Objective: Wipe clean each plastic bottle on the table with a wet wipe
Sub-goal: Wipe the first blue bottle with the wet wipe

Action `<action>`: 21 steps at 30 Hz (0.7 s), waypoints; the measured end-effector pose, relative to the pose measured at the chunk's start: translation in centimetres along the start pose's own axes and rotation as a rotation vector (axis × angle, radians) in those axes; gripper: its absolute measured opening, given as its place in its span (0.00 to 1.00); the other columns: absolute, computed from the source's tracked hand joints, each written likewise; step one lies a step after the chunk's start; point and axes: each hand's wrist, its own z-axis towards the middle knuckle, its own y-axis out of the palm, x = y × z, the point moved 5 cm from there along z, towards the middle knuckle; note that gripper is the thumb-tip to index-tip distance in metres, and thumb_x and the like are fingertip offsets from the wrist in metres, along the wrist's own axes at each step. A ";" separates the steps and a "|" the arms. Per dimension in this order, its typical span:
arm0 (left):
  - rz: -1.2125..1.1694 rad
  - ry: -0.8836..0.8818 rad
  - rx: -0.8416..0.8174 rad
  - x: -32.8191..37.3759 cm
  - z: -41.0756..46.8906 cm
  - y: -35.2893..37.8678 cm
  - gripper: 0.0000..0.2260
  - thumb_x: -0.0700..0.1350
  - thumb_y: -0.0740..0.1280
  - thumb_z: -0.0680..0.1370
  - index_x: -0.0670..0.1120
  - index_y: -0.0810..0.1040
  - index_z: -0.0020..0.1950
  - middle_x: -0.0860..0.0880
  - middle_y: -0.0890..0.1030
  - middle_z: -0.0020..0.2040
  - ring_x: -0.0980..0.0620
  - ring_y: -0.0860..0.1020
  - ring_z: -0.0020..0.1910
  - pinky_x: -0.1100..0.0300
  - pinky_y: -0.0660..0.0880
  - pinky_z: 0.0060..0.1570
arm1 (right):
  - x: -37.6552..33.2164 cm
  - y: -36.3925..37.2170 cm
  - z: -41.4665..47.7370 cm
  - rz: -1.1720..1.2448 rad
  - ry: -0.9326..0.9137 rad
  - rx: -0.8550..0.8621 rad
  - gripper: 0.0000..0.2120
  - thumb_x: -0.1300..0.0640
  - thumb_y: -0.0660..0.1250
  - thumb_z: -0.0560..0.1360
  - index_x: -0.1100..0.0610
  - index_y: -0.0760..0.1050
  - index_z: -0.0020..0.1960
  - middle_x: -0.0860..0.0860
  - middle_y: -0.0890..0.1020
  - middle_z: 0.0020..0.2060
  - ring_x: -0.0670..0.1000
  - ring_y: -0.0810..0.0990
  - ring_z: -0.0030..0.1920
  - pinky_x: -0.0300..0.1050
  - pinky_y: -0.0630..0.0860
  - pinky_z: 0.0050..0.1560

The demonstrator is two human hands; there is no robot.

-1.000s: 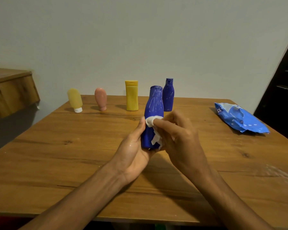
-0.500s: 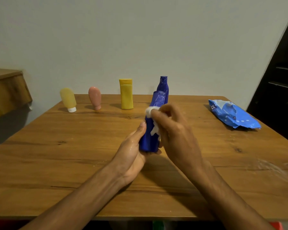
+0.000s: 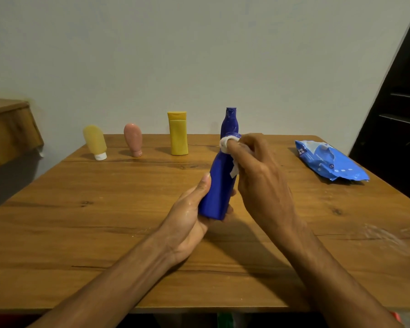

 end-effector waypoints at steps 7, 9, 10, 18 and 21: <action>0.060 0.020 -0.005 0.0 0.0 0.0 0.21 0.54 0.62 0.77 0.45 0.75 0.67 0.43 0.83 0.54 0.48 0.80 0.50 0.48 0.74 0.54 | -0.5 0.0 -0.1 -0.039 -0.033 -0.012 0.19 0.68 0.69 0.69 0.63 0.74 0.59 0.61 0.75 0.54 0.59 0.77 0.51 0.50 0.78 0.43; 0.076 0.021 -0.003 0.0 -0.1 0.1 0.20 0.53 0.63 0.77 0.46 0.76 0.65 0.44 0.84 0.55 0.48 0.81 0.53 0.48 0.74 0.56 | -0.1 -0.3 0.2 -0.056 0.003 0.004 0.20 0.67 0.70 0.69 0.62 0.74 0.60 0.61 0.75 0.54 0.58 0.76 0.51 0.48 0.78 0.43; 0.081 0.021 0.001 -0.1 -0.1 0.1 0.19 0.53 0.63 0.76 0.46 0.76 0.64 0.45 0.84 0.54 0.48 0.81 0.52 0.48 0.74 0.56 | -0.1 -0.3 0.2 -0.064 0.006 0.006 0.20 0.67 0.70 0.68 0.62 0.74 0.59 0.61 0.75 0.54 0.58 0.76 0.50 0.48 0.77 0.42; 0.180 0.048 0.004 0.0 -0.2 0.5 0.19 0.55 0.62 0.75 0.49 0.76 0.63 0.47 0.84 0.55 0.50 0.81 0.55 0.53 0.76 0.52 | 0.4 -0.4 0.3 -0.145 0.024 -0.007 0.20 0.66 0.73 0.67 0.60 0.74 0.57 0.59 0.75 0.53 0.56 0.75 0.48 0.44 0.72 0.42; 0.154 0.029 0.000 -0.1 -0.2 0.5 0.20 0.55 0.62 0.75 0.48 0.76 0.64 0.46 0.84 0.56 0.50 0.82 0.54 0.54 0.76 0.50 | 0.6 -0.2 0.3 -0.152 0.036 -0.001 0.21 0.66 0.73 0.67 0.60 0.74 0.58 0.59 0.74 0.54 0.56 0.75 0.49 0.42 0.70 0.43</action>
